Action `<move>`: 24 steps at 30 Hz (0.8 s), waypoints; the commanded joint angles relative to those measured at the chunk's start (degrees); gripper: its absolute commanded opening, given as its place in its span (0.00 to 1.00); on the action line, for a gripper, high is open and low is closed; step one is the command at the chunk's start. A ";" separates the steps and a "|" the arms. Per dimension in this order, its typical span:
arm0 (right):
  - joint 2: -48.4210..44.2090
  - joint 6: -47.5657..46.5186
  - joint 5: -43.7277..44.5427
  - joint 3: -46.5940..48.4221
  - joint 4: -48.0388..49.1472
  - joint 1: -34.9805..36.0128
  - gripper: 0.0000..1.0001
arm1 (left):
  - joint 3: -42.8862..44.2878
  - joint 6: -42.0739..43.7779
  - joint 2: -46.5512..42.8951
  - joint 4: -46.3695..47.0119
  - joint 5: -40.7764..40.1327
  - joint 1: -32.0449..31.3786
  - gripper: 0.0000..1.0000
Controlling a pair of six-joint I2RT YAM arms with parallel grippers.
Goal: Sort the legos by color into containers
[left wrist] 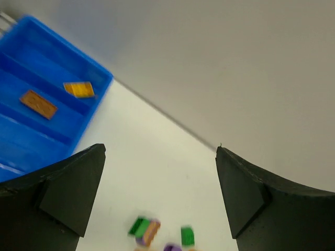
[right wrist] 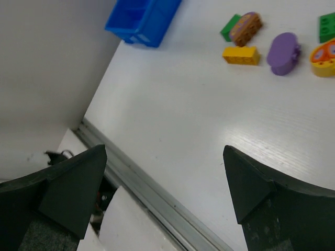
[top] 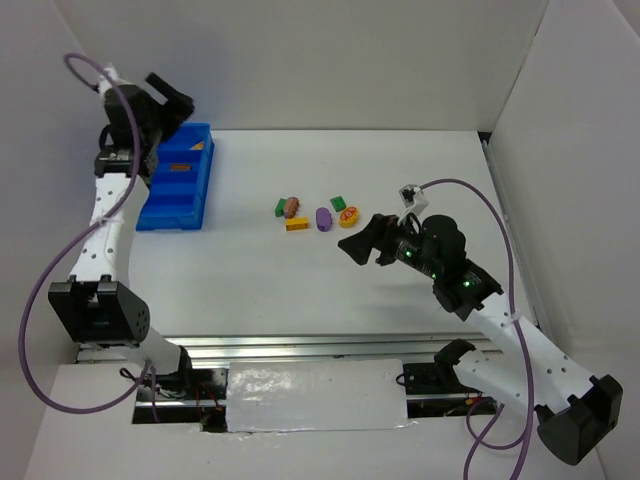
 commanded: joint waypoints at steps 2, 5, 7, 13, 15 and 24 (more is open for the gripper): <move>-2.33 2.79 14.38 5.87 -8.75 -0.72 1.00 | -4.94 9.95 -2.10 -12.39 -8.04 -17.49 0.99; -5.03 5.34 21.96 7.72 -14.48 -0.90 1.00 | -10.28 9.09 -3.85 -15.12 -11.78 -25.70 0.99; -7.51 6.31 23.74 7.64 -16.00 -1.16 1.00 | -14.18 8.55 -5.44 -12.15 -12.31 -28.54 1.00; -13.05 4.47 21.30 6.58 -18.63 -1.34 1.00 | -12.88 12.32 1.75 -14.07 -16.00 -39.16 0.99; -12.88 3.06 18.14 6.41 -18.72 -1.51 1.00 | -11.73 16.17 5.62 -13.55 -15.84 -40.66 1.00; -13.76 2.80 17.25 6.32 -19.42 -1.87 1.00 | 1.81 9.70 21.18 -22.78 -17.50 -40.67 1.00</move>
